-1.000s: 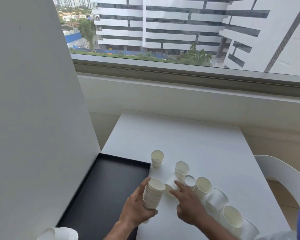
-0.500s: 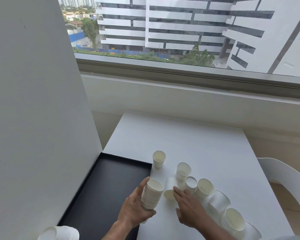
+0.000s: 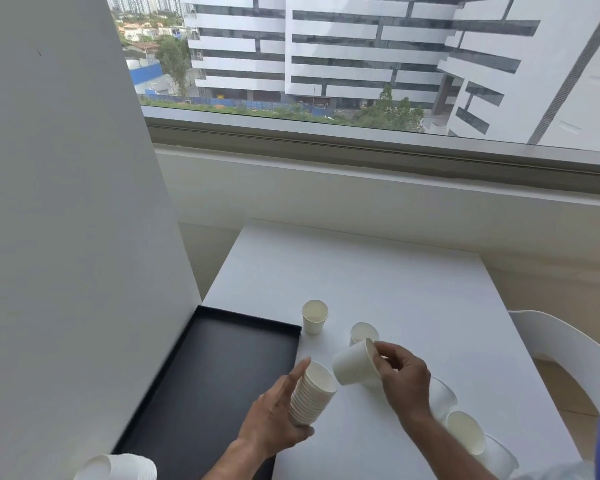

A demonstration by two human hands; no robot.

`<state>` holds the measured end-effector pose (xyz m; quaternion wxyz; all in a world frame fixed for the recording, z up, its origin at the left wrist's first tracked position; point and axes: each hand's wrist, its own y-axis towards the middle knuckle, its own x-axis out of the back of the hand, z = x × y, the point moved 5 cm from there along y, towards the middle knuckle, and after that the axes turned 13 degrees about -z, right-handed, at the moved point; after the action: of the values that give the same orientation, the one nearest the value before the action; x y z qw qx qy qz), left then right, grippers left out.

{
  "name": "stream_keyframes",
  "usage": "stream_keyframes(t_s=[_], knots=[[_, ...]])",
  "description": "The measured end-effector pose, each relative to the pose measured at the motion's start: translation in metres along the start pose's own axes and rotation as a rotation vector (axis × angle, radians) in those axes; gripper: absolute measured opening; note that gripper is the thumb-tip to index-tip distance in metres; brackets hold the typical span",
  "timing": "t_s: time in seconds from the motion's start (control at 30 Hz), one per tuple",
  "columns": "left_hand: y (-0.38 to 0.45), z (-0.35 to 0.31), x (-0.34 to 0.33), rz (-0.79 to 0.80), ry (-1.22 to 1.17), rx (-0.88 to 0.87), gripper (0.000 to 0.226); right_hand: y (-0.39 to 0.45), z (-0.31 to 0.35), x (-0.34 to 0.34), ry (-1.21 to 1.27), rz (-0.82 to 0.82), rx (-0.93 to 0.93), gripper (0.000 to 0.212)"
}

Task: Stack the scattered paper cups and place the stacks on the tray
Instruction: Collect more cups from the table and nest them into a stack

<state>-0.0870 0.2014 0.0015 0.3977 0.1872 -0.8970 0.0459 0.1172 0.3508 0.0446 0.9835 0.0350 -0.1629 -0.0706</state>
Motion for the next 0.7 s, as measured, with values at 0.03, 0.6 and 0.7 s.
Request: stream_keyframes(t_s=[0.03, 0.6, 0.7], knots=[[0.0, -0.002, -0.001, 0.006, 0.009, -0.014, 0.116, 0.001, 0.003, -0.002, 0.018, 0.02, -0.01, 0.01], [0.001, -0.011, -0.007, -0.016, -0.094, -0.014, 0.119, -0.043, 0.027, -0.041, -0.164, 0.333, 0.204, 0.055], [0.0, -0.004, -0.005, -0.089, -0.191, 0.055, 0.118, -0.051, 0.024, -0.041, -0.005, 0.414, 0.013, 0.024]])
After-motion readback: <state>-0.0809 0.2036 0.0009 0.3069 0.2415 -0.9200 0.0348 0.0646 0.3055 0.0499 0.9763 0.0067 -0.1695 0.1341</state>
